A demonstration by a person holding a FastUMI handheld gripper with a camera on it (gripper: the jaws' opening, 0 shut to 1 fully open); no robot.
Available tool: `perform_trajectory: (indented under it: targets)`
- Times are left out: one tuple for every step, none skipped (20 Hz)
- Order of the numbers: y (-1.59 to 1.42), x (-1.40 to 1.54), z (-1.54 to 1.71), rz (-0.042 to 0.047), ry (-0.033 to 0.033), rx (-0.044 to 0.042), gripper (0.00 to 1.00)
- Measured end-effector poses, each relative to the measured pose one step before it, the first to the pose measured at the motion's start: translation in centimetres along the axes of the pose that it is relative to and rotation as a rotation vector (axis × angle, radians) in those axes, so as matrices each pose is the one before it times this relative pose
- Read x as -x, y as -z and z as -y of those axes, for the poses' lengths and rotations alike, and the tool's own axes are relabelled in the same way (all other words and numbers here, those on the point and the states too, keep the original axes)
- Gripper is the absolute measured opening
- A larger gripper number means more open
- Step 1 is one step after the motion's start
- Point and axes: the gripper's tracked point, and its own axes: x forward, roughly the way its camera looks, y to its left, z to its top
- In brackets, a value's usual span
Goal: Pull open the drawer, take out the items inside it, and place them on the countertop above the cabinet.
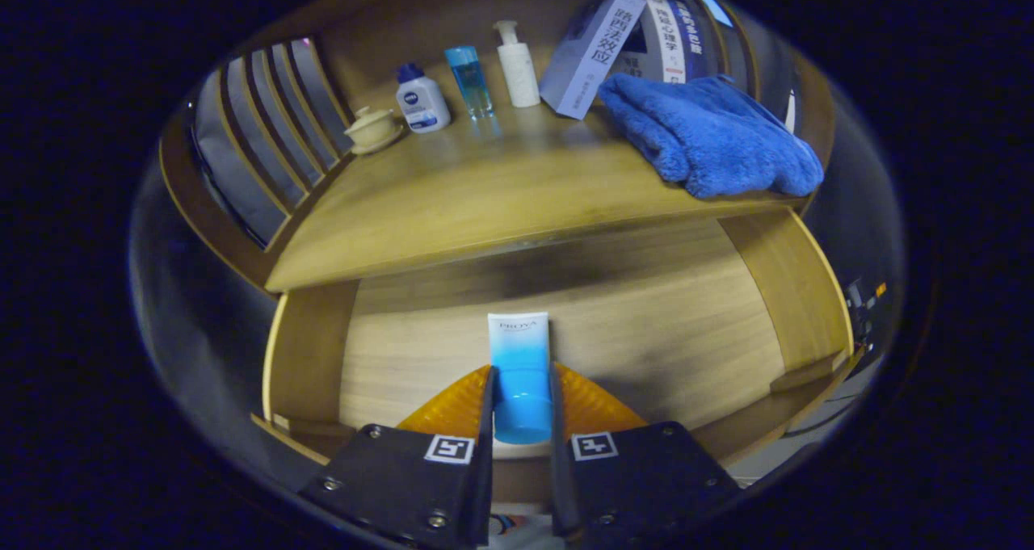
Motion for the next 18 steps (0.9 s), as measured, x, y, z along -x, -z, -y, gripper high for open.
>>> perform_trajectory:
  targets:
    - [-0.009,1.154,-0.395,0.0256,-0.02667,0.00105,0.29]
    - [-0.258,1.112,-0.474,0.02641,-0.02623,0.0015,0.29]
    - [-0.079,1.258,-0.514,0.01938,-0.02366,-0.00201,0.29]
    - [-0.31,1.18,-0.511,0.02624,-0.02261,-0.00901,0.29]
    - [-0.527,1.007,-0.505,0.02272,-0.01687,-0.00986,0.3]
    - [-0.608,1.009,-0.379,0.02877,-0.0107,-0.00994,0.29]
    - [-0.783,0.766,-0.414,0.03292,-0.00929,-0.00528,0.3]
    - [-1.111,0.916,-0.519,0.03344,-0.01515,0.00207,0.29]
    - [-1.5,0.773,-0.328,0.04306,-0.01089,0.00322,0.29]
    - [-1.627,0.349,0.062,0.04531,0.00847,-0.00151,0.29]
    - [-1.638,0.38,0.056,0.04545,0.00857,-0.00733,0.29]
    - [-1.777,0.267,-0.266,0.04806,0.00219,-0.00432,0.3]
    - [-1.62,-0.12,-0.059,0.04085,0.00455,0.00614,0.29]
    - [-1.563,-0.164,-0.047,0.03382,0.00607,0.00231,0.29]
    - [-0.503,-0.581,-0.293,0.0187,0.00287,-0.00031,0.29]
    - [-0.801,-0.675,-0.168,0.01267,0.00627,-0.00074,0.29]
    - [-0.329,-0.719,0.025,0.00099,0.01668,-0.00288,0.29]
    - [-0.335,-1.049,-0.14,0.00042,0.01048,-0.00579,0.29]
